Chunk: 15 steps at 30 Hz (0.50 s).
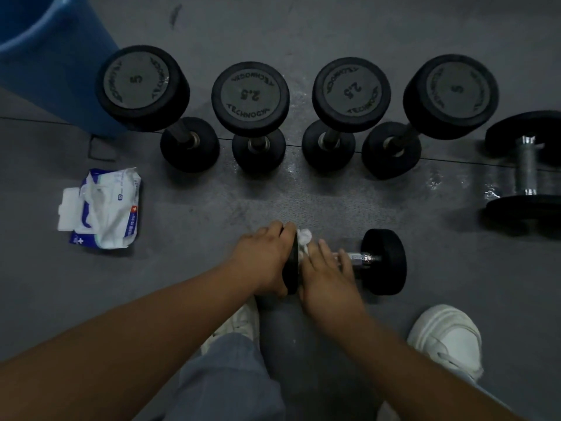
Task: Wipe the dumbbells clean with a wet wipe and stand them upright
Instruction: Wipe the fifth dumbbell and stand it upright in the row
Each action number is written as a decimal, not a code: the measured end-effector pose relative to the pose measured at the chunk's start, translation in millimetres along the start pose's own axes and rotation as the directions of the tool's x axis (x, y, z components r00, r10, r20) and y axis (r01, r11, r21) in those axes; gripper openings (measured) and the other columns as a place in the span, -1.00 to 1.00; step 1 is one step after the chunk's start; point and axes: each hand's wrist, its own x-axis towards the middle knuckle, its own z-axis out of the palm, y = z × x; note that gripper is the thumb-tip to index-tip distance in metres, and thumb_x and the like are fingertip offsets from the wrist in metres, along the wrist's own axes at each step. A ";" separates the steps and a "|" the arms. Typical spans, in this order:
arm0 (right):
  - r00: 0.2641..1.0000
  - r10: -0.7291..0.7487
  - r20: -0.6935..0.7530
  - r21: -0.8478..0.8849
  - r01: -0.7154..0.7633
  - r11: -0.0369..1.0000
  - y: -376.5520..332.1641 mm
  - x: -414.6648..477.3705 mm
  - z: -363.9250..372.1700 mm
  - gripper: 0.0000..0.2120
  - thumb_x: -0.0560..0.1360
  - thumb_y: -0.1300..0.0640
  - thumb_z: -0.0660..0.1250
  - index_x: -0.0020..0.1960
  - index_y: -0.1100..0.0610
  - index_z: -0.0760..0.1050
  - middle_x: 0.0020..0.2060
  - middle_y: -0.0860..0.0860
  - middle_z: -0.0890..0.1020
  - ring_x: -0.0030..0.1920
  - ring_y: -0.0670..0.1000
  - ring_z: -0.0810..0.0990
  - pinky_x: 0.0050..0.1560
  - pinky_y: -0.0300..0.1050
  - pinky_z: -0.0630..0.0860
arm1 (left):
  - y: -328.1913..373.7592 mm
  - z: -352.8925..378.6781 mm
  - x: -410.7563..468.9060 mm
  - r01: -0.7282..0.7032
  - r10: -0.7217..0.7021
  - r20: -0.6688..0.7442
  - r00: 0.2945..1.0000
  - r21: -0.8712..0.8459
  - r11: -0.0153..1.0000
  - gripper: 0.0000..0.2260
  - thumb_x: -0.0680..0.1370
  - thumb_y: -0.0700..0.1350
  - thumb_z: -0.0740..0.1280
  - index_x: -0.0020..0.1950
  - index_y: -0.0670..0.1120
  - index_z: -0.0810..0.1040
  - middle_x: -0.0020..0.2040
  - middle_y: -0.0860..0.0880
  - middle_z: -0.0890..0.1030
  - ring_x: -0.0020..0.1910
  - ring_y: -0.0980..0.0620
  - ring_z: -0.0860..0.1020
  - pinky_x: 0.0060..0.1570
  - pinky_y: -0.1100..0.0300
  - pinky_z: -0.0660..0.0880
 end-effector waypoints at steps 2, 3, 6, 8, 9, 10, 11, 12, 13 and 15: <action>0.988 0.012 0.154 0.021 -0.016 1.000 2.8 25.4 -13.1 -0.51 0.57 0.05 0.16 0.47 0.08 0.26 0.47 0.02 0.29 0.51 0.06 0.14 0.49 0.20 -0.03 | 0.6 -2.6 0.1 0.007 -0.007 -0.003 1.000 0.015 1.000 0.06 0.26 0.15 0.56 0.55 -0.05 -0.01 0.41 -0.05 0.26 0.34 -0.08 0.38 0.21 -0.02 0.45; 0.982 0.016 0.189 0.024 -0.021 1.000 1.8 31.9 -16.7 -0.52 0.57 0.05 0.15 0.47 0.08 0.24 0.46 0.02 0.30 0.50 0.05 0.14 0.49 0.19 -0.04 | 0.9 -3.2 -0.2 0.013 -0.013 -0.003 1.000 0.022 1.000 0.07 0.26 0.15 0.56 0.56 -0.06 -0.03 0.42 -0.05 0.25 0.34 -0.08 0.38 0.22 -0.02 0.44; 0.989 -0.017 0.144 0.017 0.015 1.000 2.4 20.2 -22.0 -0.55 0.61 0.10 0.07 0.49 0.07 0.21 0.45 0.02 0.31 0.48 0.03 0.19 0.50 0.14 -0.07 | 2.2 0.5 -1.6 0.014 -0.014 0.002 1.000 0.005 1.000 0.06 0.26 0.15 0.56 0.54 -0.04 -0.03 0.41 -0.05 0.23 0.34 -0.08 0.38 0.23 -0.02 0.43; 0.992 -0.105 0.073 0.026 0.103 0.994 8.5 8.7 -22.5 -0.61 0.61 0.12 0.09 0.44 0.03 0.32 0.37 0.02 0.43 0.41 0.05 0.31 0.48 0.08 0.01 | 1.8 3.0 -3.0 0.010 -0.010 -0.006 1.000 -0.008 1.000 0.03 0.26 0.14 0.57 0.52 -0.04 0.00 0.40 -0.04 0.23 0.33 -0.08 0.39 0.21 -0.01 0.43; 0.989 -0.133 0.065 0.019 0.132 0.991 12.6 8.2 -27.5 -0.66 0.61 0.11 0.12 0.36 0.02 0.41 0.27 0.03 0.51 0.32 0.07 0.41 0.41 0.02 0.13 | 1.9 2.5 -3.4 0.009 -0.009 0.000 1.000 -0.011 1.000 0.03 0.26 0.13 0.57 0.52 -0.04 0.01 0.40 -0.04 0.23 0.33 -0.08 0.39 0.21 -0.01 0.43; 0.988 -0.148 0.046 0.027 0.147 0.989 16.3 11.2 -34.0 -0.73 0.60 0.09 0.15 0.26 0.02 0.48 0.14 0.04 0.58 0.21 0.09 0.49 0.28 -0.01 0.27 | 1.6 1.5 -3.6 0.010 -0.010 0.007 1.000 -0.012 1.000 0.02 0.25 0.13 0.57 0.51 -0.03 0.02 0.40 -0.04 0.24 0.33 -0.08 0.38 0.21 -0.02 0.43; 0.989 -0.149 0.016 0.066 0.148 0.987 20.7 14.6 -40.7 -0.80 0.60 0.05 0.18 0.15 0.03 0.52 0.03 0.04 0.60 0.10 0.10 0.54 0.13 -0.05 0.37 | 1.0 0.5 -2.9 0.012 -0.012 0.012 1.000 -0.007 1.000 0.03 0.25 0.13 0.58 0.51 -0.03 0.02 0.41 -0.04 0.25 0.33 -0.08 0.38 0.21 -0.03 0.43; 0.993 -0.117 -0.024 0.142 0.120 0.983 24.9 17.4 -47.4 -0.84 0.58 0.03 0.22 0.04 0.04 0.54 -0.06 0.02 0.59 0.01 0.07 0.55 0.00 -0.07 0.42 | 0.2 -0.1 -1.9 0.015 -0.015 0.013 1.000 0.000 1.000 0.04 0.24 0.14 0.58 0.52 -0.03 0.02 0.41 -0.05 0.25 0.34 -0.09 0.38 0.21 -0.03 0.43; 0.996 -0.060 -0.060 0.238 0.073 0.968 29.2 19.2 -51.5 -0.87 0.56 0.01 0.26 -0.06 0.03 0.53 -0.12 -0.02 0.57 -0.06 0.03 0.54 -0.10 -0.09 0.43 | 0.0 -0.9 -0.9 0.019 -0.019 0.010 1.000 0.006 1.000 0.04 0.23 0.14 0.58 0.52 -0.04 0.02 0.40 -0.05 0.26 0.34 -0.09 0.38 0.21 -0.03 0.43; 0.991 0.045 -0.129 0.380 0.007 0.925 35.2 20.5 -53.0 -0.88 0.52 -0.02 0.28 -0.14 0.01 0.50 -0.15 -0.07 0.55 -0.11 -0.03 0.53 -0.15 -0.09 0.47 | -0.2 -1.2 0.0 0.023 -0.023 0.008 1.000 0.010 1.000 0.05 0.23 0.14 0.58 0.52 -0.04 0.02 0.38 -0.05 0.27 0.33 -0.09 0.39 0.19 -0.03 0.42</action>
